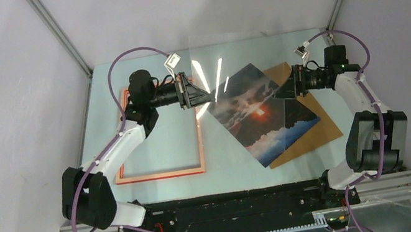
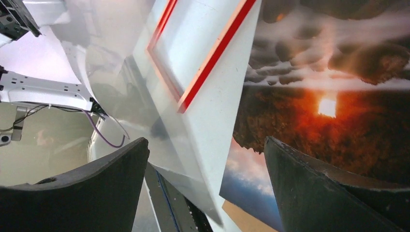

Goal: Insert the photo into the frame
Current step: Pick up the photo frame item at the center of the board.

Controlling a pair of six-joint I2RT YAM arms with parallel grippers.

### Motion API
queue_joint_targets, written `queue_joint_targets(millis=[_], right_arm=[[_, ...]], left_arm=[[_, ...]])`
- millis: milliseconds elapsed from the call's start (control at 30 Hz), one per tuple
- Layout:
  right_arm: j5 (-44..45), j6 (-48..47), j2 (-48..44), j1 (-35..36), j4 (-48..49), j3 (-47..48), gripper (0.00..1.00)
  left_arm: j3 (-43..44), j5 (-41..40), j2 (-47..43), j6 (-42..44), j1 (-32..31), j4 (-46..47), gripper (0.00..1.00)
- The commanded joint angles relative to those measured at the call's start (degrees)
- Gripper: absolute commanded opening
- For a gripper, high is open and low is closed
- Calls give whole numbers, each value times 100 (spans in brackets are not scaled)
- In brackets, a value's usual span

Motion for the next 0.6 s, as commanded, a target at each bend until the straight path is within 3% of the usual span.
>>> queue_joint_targets(millis=[0,167,267,400,567], right_arm=[[-449,523,-321,217,813,161,93],[-781,961,-486,362,1258,162,88],[-966,1029,-526,410,1291,161,80],[-1155,907,-586,463,1041,161,70],[-1263,619,-640,470,640,145,68]], left_arm=[[43,303,-259,-21,44,49,0],[68,362,-356,-124,90,45,0],[34,313,-416,-107,130,53,0],[37,218,-403,-80,209,46,0],[74,113,-353,-59,245,42,0]])
